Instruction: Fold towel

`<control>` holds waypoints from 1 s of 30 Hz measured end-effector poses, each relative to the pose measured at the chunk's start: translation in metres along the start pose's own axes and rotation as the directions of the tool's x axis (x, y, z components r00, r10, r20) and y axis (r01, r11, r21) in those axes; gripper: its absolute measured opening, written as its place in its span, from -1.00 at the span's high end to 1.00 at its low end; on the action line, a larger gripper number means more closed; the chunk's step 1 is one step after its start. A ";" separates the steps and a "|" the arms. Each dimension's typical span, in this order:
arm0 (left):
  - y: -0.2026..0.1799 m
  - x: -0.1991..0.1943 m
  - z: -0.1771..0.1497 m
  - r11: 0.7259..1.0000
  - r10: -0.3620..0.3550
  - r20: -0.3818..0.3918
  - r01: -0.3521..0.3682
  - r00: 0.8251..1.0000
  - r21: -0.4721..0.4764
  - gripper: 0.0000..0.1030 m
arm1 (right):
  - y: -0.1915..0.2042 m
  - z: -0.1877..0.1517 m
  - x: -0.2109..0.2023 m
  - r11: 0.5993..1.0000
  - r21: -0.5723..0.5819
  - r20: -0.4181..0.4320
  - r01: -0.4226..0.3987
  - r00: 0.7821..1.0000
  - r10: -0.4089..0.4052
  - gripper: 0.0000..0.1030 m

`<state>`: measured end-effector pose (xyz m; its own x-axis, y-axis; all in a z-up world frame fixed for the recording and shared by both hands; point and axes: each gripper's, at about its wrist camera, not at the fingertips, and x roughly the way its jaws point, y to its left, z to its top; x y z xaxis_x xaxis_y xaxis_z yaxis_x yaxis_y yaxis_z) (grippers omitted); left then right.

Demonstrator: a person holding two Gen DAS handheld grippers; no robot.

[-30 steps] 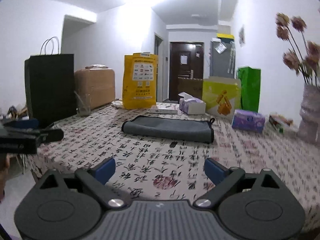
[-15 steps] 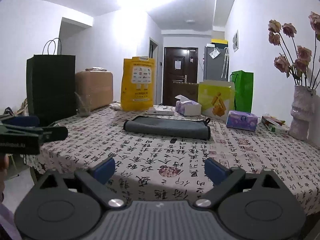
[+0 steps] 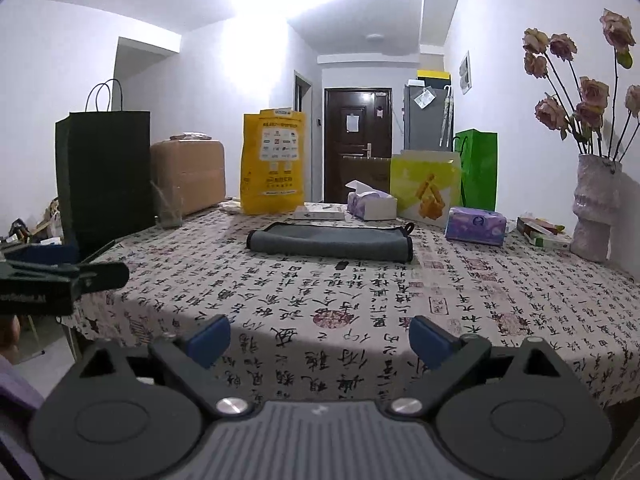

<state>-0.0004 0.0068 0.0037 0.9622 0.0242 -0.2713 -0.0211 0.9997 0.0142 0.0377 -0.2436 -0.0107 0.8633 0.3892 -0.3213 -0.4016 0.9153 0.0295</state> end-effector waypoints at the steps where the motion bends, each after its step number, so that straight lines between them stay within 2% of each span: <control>1: 0.001 -0.001 -0.001 1.000 0.000 -0.003 0.000 1.000 -0.004 -1.00 | 0.001 0.000 0.000 1.000 -0.001 0.002 0.000 1.000 0.000 -0.87; 6: 0.005 -0.002 -0.003 1.000 -0.008 -0.026 0.008 1.000 -0.013 -1.00 | 0.003 -0.001 -0.003 1.000 -0.007 0.002 -0.004 1.000 0.004 -0.87; 27: 0.005 -0.004 -0.004 1.000 -0.016 -0.024 0.016 1.000 -0.012 -1.00 | 0.001 -0.003 -0.003 1.000 0.012 0.003 0.000 1.000 0.000 -0.87; 30: 0.005 -0.005 -0.004 1.000 -0.014 -0.024 0.013 1.000 -0.014 -1.00 | 0.003 -0.003 -0.002 1.000 0.014 0.001 0.002 1.000 -0.002 -0.92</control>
<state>-0.0060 0.0115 0.0012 0.9555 0.0107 -0.2946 -0.0122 0.9999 -0.0031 0.0336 -0.2423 -0.0127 0.8644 0.3872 -0.3208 -0.3954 0.9176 0.0421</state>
